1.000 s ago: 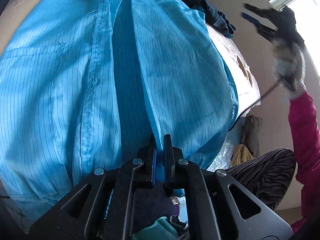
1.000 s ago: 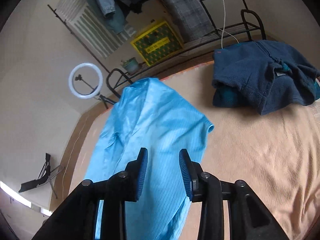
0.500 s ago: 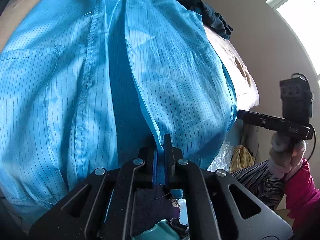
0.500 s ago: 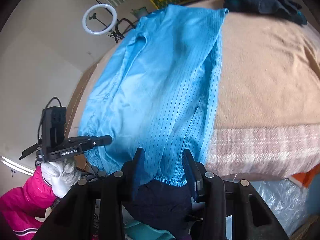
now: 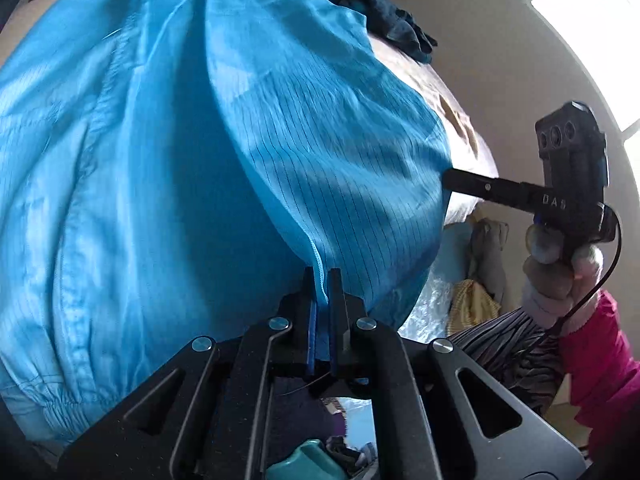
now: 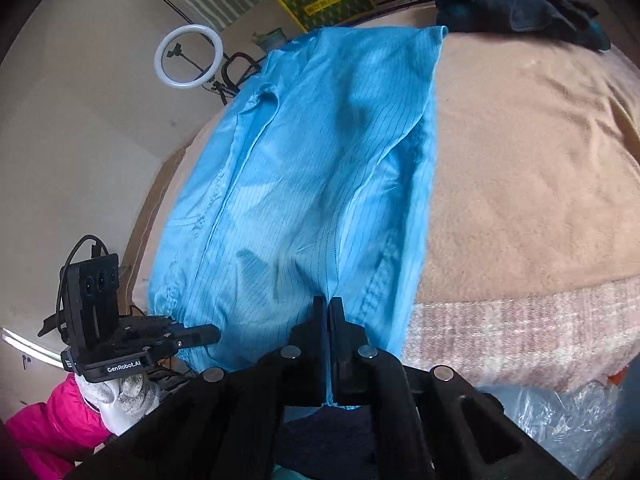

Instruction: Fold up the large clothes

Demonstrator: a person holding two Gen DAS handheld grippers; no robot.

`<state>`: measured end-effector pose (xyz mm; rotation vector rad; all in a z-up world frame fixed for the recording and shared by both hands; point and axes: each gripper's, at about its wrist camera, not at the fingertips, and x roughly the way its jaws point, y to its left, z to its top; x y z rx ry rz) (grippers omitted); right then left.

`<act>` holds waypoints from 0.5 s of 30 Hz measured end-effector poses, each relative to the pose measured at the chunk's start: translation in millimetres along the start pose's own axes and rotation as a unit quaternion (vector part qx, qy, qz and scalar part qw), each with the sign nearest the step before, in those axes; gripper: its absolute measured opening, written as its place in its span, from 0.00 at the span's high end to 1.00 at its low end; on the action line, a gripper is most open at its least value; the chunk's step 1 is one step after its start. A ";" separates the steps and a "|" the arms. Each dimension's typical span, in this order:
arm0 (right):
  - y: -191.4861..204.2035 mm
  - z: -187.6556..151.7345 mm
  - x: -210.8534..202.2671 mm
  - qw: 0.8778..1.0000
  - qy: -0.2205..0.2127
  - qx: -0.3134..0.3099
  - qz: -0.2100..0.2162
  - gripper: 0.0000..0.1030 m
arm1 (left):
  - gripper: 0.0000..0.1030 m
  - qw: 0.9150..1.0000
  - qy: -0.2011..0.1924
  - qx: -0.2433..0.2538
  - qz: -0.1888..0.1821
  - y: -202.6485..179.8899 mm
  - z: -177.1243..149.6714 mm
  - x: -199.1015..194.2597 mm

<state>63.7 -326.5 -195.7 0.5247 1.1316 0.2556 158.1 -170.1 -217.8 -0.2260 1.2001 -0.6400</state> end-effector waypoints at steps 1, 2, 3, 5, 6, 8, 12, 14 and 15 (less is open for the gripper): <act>-1.7 0.9 0.9 1.000 0.004 0.001 -0.005 1.00 | 0.99 1.000 0.002 0.007 0.005 -1.7 -1.0 1.7; -2.4 -0.4 3.1 1.000 0.010 -0.001 -0.009 1.00 | 0.99 1.000 0.004 0.012 0.010 -2.6 -1.7 3.1; -2.9 -2.4 6.0 1.000 0.019 -0.005 -0.010 0.99 | 0.99 1.000 0.005 0.015 0.012 -2.4 -2.8 3.2; 3.2 -4.4 10.3 0.999 0.025 -0.020 -0.024 0.97 | 0.99 1.000 0.004 0.020 0.017 -2.4 -5.4 -0.3; 7.2 -4.7 11.6 0.999 0.022 -0.028 -0.032 0.94 | 0.98 0.999 0.003 0.025 0.024 -3.4 -7.0 -2.0; 7.0 -6.1 6.1 0.999 0.017 -0.029 -0.029 0.70 | 0.82 0.999 0.011 0.024 0.035 -2.2 -10.5 -6.7; 6.5 -17.0 -8.2 1.000 0.006 -0.026 -0.009 0.53 | 0.65 0.999 -0.013 0.018 0.030 5.4 -21.2 -30.8; 7.4 -23.4 -6.4 0.999 0.017 -0.027 -0.009 0.50 | 0.65 0.999 -0.027 0.027 0.031 5.2 -24.3 -41.6; 7.3 -26.5 -4.1 0.999 0.023 -0.028 -0.007 0.46 | 0.65 0.999 -0.030 0.033 0.031 5.1 -25.3 -44.2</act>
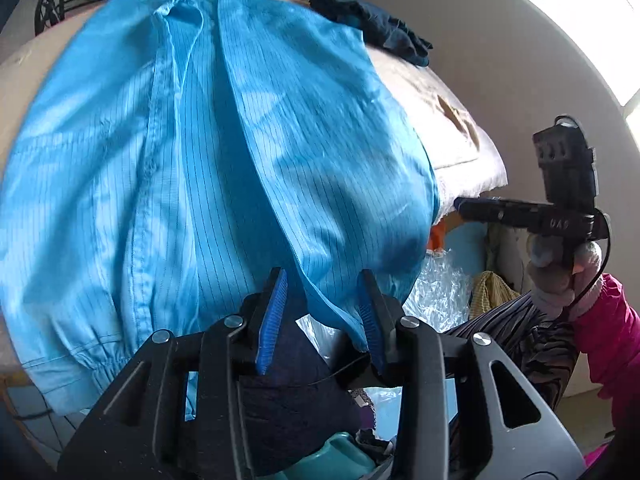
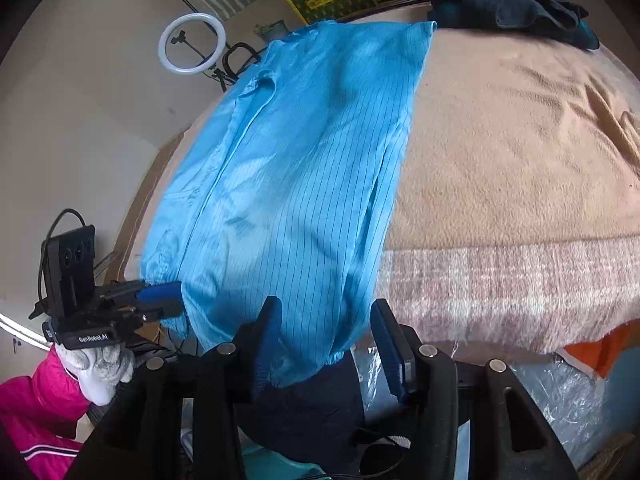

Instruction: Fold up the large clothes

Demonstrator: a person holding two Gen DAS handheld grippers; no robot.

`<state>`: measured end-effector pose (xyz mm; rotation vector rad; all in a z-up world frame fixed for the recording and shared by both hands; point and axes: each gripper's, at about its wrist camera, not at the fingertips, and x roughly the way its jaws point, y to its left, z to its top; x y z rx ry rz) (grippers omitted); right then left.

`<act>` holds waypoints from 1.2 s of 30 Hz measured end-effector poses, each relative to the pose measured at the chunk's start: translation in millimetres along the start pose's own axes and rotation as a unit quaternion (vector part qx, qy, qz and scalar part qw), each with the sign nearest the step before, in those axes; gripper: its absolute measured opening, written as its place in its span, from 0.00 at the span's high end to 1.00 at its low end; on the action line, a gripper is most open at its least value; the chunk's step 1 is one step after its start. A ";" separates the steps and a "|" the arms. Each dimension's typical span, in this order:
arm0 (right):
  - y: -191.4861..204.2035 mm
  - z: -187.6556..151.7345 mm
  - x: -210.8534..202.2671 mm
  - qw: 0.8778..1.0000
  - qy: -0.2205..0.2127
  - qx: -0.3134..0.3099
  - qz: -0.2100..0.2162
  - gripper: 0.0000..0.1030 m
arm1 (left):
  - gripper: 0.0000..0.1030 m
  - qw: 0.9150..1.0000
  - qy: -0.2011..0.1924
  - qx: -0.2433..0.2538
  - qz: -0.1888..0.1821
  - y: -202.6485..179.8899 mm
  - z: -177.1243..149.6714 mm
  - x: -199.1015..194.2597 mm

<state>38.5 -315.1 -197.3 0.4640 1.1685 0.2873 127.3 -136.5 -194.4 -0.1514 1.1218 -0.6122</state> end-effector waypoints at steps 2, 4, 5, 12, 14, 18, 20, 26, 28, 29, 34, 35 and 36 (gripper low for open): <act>-0.5 -4.0 8.0 1.000 0.012 0.000 0.006 0.41 | 0.66 1.000 -0.003 0.014 0.007 -2.7 3.9 2.7; -4.4 -4.0 17.9 1.000 0.023 0.008 0.011 0.41 | 0.69 1.000 -0.002 0.026 0.009 -6.8 9.2 10.7; -7.3 -4.3 22.8 0.999 0.029 0.017 0.020 0.40 | 0.72 0.999 0.000 0.037 0.013 -10.1 12.1 17.4; -6.6 -5.3 50.7 0.996 0.061 0.035 0.063 0.67 | 0.78 0.997 0.015 0.072 0.016 -22.6 17.9 52.2; -0.8 -7.2 48.0 0.995 0.063 0.029 0.069 0.82 | 0.78 0.996 0.017 0.086 0.024 -28.0 16.7 56.7; 9.6 -4.7 28.2 0.995 0.045 0.027 0.079 0.98 | 0.78 0.994 0.022 0.100 0.028 -29.9 16.8 53.2; 13.9 -2.5 20.0 0.996 0.036 0.032 0.076 0.98 | 0.78 0.996 0.012 0.085 0.026 -25.3 20.2 46.2; 14.6 -0.1 11.8 0.994 0.020 0.061 0.083 0.99 | 0.78 0.995 -0.013 0.094 0.018 -31.2 32.9 49.2; 13.6 0.9 10.3 0.994 0.017 0.068 0.086 0.99 | 0.78 0.996 0.009 0.087 0.019 -26.5 28.9 67.8; 14.5 2.1 9.9 0.993 0.014 0.071 0.088 1.00 | 0.78 0.996 -0.005 0.090 0.015 -27.1 28.1 66.7; 34.1 11.4 4.7 0.996 0.001 0.053 0.070 1.00 | 0.78 0.996 -0.026 0.080 0.014 -22.1 37.1 34.1; 41.8 14.6 4.0 0.997 -0.001 0.045 0.065 1.00 | 0.78 0.996 -0.039 0.076 0.017 -19.3 39.4 20.9; 48.7 17.9 2.5 0.997 -0.003 0.035 0.061 1.00 | 0.78 0.996 -0.058 0.069 0.024 -14.3 41.1 4.5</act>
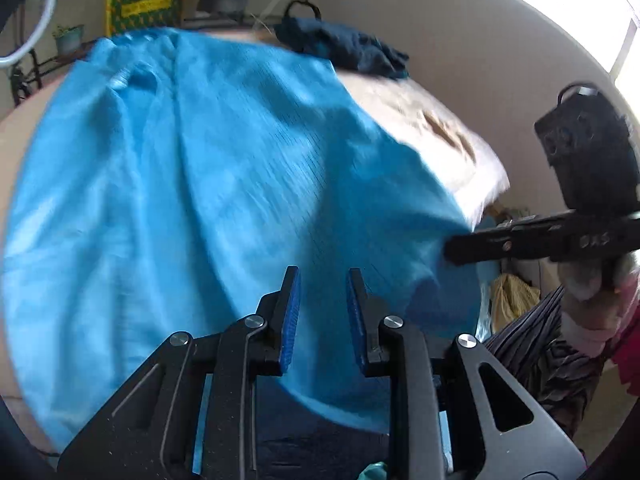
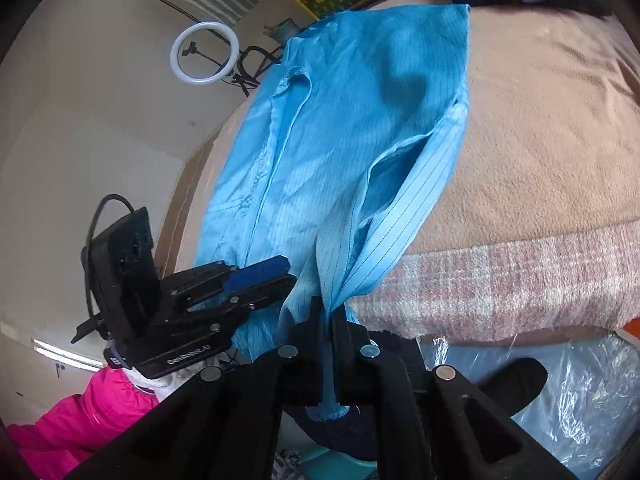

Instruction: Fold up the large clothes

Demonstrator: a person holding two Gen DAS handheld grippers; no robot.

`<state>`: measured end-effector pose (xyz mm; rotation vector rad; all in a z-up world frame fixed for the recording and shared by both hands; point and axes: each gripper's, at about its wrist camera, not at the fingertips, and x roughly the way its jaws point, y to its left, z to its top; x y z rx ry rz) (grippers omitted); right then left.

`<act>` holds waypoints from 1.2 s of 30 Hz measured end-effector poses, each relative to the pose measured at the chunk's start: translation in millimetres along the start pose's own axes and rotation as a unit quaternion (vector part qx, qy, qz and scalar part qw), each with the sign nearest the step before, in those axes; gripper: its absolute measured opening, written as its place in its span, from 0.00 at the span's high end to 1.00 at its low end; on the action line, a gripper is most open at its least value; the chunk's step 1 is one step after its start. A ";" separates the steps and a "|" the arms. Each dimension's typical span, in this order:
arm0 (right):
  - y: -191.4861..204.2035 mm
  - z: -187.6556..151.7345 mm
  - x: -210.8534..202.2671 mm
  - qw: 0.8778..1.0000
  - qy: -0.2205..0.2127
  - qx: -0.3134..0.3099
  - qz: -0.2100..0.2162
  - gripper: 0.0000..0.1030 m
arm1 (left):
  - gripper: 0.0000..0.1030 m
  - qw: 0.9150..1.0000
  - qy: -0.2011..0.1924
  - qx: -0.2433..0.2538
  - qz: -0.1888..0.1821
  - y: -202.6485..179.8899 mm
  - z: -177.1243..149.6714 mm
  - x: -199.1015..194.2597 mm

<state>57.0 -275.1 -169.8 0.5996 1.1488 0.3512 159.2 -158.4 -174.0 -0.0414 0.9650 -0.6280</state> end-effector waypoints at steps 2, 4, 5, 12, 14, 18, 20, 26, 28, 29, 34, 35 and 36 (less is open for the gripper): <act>15.5 7.1 -0.6 1.000 -0.001 -0.020 -0.009 1.00 | 0.78 0.999 -0.028 -0.019 0.001 16.1 3.9 -31.9; 31.5 14.7 0.4 0.999 0.000 -0.041 -0.018 1.00 | 0.78 0.998 -0.050 -0.037 0.012 32.9 5.2 -58.3; 40.0 18.1 1.9 0.998 0.002 -0.054 -0.025 1.00 | 0.78 0.997 -0.060 -0.045 0.016 40.8 5.3 -69.4; 93.8 41.3 25.0 0.986 0.038 -0.141 -0.085 1.00 | 0.78 0.987 -0.100 -0.126 0.027 97.7 -7.5 -116.6; 114.6 45.4 36.6 0.978 0.049 -0.174 -0.103 1.00 | 0.78 0.982 -0.113 -0.152 0.024 113.4 -10.3 -123.8; 156.4 44.4 74.2 0.954 0.077 -0.256 -0.137 1.00 | 0.78 0.972 -0.136 -0.191 0.030 140.0 -16.1 -142.4; 176.7 39.2 100.4 0.939 0.099 -0.297 -0.146 1.00 | 0.78 0.965 -0.153 -0.211 0.030 153.7 -19.4 -154.0; 221.4 5.9 182.2 0.883 0.170 -0.403 -0.169 1.00 | 0.78 0.954 -0.166 -0.246 0.035 177.8 -30.8 -166.9; 224.9 -2.0 197.9 0.875 0.188 -0.415 -0.165 1.00 | 0.78 0.953 -0.165 -0.250 0.037 181.7 -32.8 -168.5; 225.1 -4.1 202.2 0.873 0.193 -0.417 -0.164 1.00 | 0.78 0.953 -0.165 -0.251 0.038 183.1 -34.5 -168.7; 218.2 0.5 205.6 0.879 0.201 -0.405 -0.155 1.00 | 0.78 0.953 -0.157 -0.258 0.037 188.2 -39.1 -167.1; 217.3 1.5 203.6 0.882 0.197 -0.401 -0.149 1.00 | 0.78 0.954 -0.153 -0.256 0.038 187.5 -39.2 -164.9; 217.1 1.4 202.4 0.884 0.194 -0.400 -0.146 1.00 | 0.78 0.954 -0.151 -0.255 0.039 186.7 -39.3 -163.9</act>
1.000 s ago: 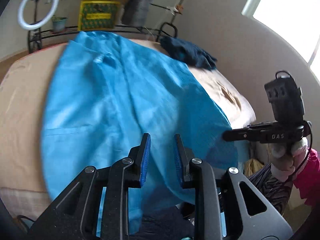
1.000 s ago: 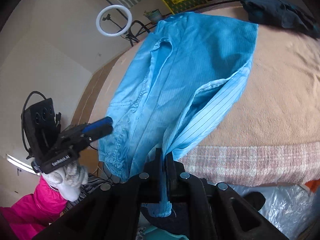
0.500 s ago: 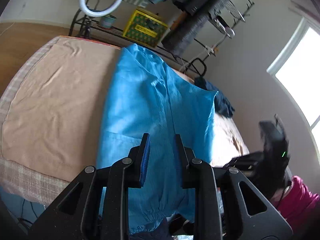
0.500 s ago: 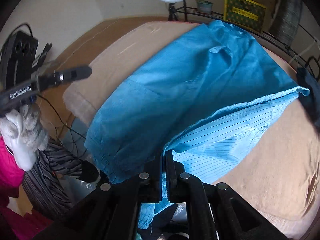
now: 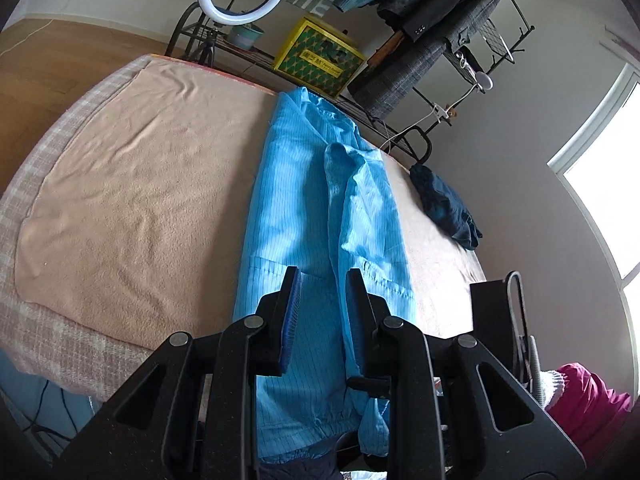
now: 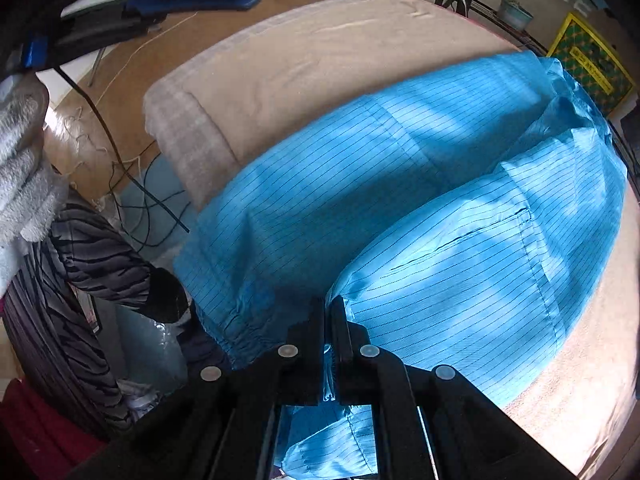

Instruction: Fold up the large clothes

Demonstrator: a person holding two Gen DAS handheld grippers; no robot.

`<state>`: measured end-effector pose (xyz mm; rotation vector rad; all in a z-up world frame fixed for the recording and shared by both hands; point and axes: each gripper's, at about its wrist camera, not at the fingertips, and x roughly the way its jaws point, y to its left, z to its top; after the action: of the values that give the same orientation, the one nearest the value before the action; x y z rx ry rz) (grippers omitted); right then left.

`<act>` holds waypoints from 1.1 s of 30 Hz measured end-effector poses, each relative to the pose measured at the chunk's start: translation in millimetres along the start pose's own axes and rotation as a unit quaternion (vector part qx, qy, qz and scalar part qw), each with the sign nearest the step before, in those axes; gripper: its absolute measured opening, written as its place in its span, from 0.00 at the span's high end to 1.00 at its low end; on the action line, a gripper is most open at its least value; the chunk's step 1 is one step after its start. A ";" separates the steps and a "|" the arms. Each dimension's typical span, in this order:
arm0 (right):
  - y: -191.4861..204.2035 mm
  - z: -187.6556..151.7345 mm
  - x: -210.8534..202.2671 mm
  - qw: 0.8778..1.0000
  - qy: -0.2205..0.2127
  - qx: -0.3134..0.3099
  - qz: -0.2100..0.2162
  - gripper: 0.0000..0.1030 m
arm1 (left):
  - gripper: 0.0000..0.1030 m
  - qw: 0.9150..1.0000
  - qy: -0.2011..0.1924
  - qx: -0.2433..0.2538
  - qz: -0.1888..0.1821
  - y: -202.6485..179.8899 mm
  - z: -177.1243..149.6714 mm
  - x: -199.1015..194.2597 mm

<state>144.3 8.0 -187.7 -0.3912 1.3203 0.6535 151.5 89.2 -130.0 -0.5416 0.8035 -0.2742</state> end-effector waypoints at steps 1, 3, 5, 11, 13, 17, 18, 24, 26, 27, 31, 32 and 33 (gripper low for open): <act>-1.5 -1.1 -1.3 1.000 -0.003 0.001 0.000 1.00 | 0.78 1.000 0.002 0.001 0.001 0.4 0.0 1.5; -2.2 -5.3 -5.4 1.000 -0.010 0.002 0.004 1.00 | 0.78 1.000 0.010 0.000 0.000 -1.1 -0.8 6.4; -0.8 -7.4 -7.4 1.000 -0.012 0.003 0.006 1.00 | 0.78 1.000 0.024 -0.003 -0.003 -3.5 1.2 14.4; -2.1 -14.0 -5.8 0.999 -0.030 0.016 0.020 1.00 | 0.77 0.997 0.068 0.037 -0.005 -31.6 45.4 57.6; -1.9 -15.8 -5.6 0.999 -0.041 0.015 0.024 1.00 | 0.74 0.997 0.071 0.041 -0.004 -38.4 64.3 76.7; 0.3 -19.4 -2.6 0.998 -0.057 0.002 0.027 1.00 | 0.58 0.994 0.105 0.027 -0.020 -46.0 105.7 140.7; -1.4 -19.4 -0.8 0.998 -0.058 0.004 0.032 1.00 | 0.57 0.993 0.114 0.017 -0.023 -45.8 112.9 156.2; -2.9 -21.6 4.2 0.997 -0.057 -0.006 0.045 1.00 | 0.48 0.986 0.150 -0.054 -0.055 -43.3 154.9 260.0; -4.7 -22.3 6.0 0.997 -0.055 -0.003 0.052 1.00 | 0.48 0.980 0.165 -0.084 -0.077 -40.7 164.3 288.6; -5.0 -22.6 6.0 0.997 -0.056 -0.003 0.054 1.00 | 0.48 0.977 0.171 -0.099 -0.085 -40.5 168.3 302.4; -6.9 -24.8 6.2 0.997 -0.056 -0.001 0.061 1.00 | 0.50 0.975 0.172 -0.114 -0.078 -43.3 179.3 343.5; -7.9 -25.5 6.3 0.997 -0.055 -0.001 0.060 1.00 | 0.76 0.977 0.169 -0.113 -0.071 -44.7 179.9 348.8; -8.9 -26.4 5.8 0.997 -0.055 -0.002 0.059 1.00 | 0.99 0.977 0.168 -0.110 -0.066 -46.1 181.2 354.6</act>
<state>130.6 -13.6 -200.1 -0.2782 1.2443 0.7656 522.0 -37.5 -216.3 -0.7711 1.1371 -0.4087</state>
